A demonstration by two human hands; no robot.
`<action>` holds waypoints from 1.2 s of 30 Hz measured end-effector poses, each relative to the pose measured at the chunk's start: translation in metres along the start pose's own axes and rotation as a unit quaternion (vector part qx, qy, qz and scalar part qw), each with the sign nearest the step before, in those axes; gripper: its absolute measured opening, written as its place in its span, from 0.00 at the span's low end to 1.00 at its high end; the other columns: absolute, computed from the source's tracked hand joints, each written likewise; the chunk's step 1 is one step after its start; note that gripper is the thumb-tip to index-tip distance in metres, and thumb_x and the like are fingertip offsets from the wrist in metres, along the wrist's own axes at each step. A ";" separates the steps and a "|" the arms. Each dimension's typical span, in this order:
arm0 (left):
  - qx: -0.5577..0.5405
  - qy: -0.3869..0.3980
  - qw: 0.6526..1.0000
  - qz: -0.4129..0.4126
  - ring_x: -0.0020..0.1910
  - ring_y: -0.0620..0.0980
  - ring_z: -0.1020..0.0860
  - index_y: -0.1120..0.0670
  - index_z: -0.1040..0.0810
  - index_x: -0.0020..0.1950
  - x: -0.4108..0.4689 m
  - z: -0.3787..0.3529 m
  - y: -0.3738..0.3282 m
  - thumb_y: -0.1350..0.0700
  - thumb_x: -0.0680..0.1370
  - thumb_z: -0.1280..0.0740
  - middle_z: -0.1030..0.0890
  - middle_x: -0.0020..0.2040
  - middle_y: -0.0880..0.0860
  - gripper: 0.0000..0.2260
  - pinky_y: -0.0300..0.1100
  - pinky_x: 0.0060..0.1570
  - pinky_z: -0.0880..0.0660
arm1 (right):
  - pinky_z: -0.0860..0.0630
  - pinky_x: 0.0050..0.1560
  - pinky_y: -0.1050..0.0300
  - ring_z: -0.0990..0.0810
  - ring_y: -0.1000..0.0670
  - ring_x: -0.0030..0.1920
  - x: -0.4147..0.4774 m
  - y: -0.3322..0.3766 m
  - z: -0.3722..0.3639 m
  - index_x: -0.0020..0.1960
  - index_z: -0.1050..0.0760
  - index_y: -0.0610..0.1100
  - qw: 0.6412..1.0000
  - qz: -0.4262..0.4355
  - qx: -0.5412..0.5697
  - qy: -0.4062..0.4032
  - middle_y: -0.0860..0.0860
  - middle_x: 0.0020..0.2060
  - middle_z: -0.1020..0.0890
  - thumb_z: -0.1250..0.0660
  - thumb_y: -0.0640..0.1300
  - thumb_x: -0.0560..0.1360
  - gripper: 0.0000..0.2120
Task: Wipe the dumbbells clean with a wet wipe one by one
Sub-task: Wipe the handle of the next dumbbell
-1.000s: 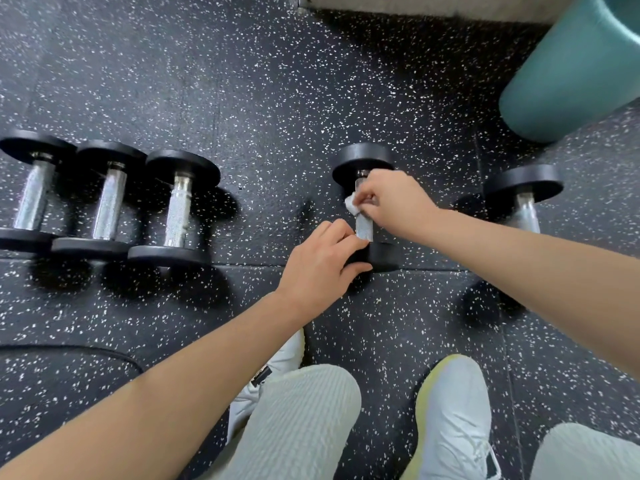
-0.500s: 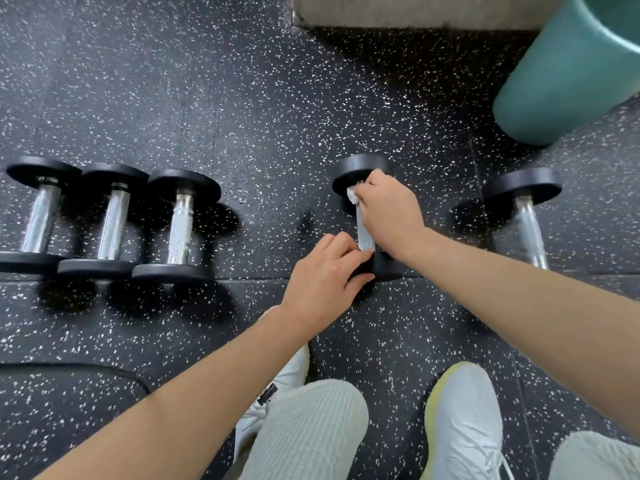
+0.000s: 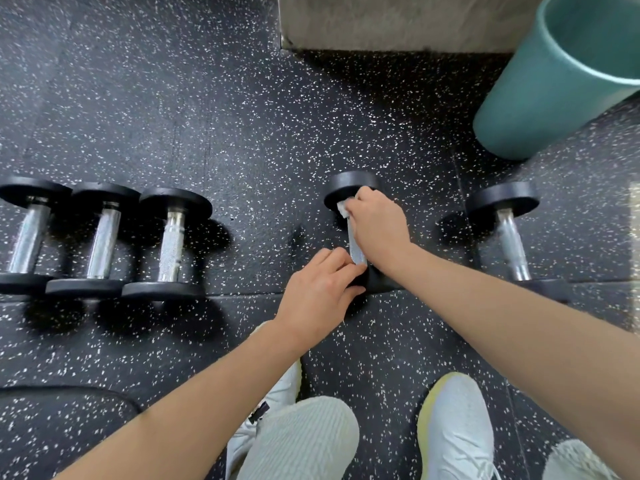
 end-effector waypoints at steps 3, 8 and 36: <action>0.026 0.000 1.000 0.002 0.48 0.49 0.25 0.50 0.17 0.58 0.001 0.003 -0.002 0.50 0.77 0.26 0.22 0.49 0.46 0.11 0.39 0.35 0.29 | 0.36 0.29 0.57 0.24 0.46 0.36 -0.012 -0.002 0.000 0.39 0.20 0.44 0.999 0.031 0.006 0.017 0.48 0.39 0.25 0.27 0.36 0.71 0.05; 0.030 -0.008 1.000 -0.004 0.48 0.49 0.25 0.50 0.17 0.55 -0.002 0.002 -0.007 0.52 0.78 0.25 0.21 0.49 0.45 0.07 0.40 0.35 0.28 | 0.29 0.33 0.54 0.23 0.46 0.39 0.005 -0.011 0.002 0.45 0.18 0.46 0.998 0.048 -0.023 0.036 0.49 0.43 0.25 0.31 0.39 0.76 0.04; 0.038 0.002 0.998 -0.044 0.57 0.56 0.23 0.57 0.19 0.67 -0.009 -0.016 -0.015 0.64 0.78 0.30 0.21 0.63 0.52 0.17 0.47 0.50 0.20 | 0.29 0.43 0.58 0.21 0.52 0.46 -0.023 -0.023 0.029 0.52 0.14 0.54 0.950 0.107 0.070 0.286 0.56 0.47 0.16 0.29 0.47 0.76 0.07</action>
Point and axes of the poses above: each hand's wrist, its own x-axis towards the middle knuckle, its own z-axis out of the back of the hand, y = z × x, the point moved 3 cm from there along x, towards the middle knuckle
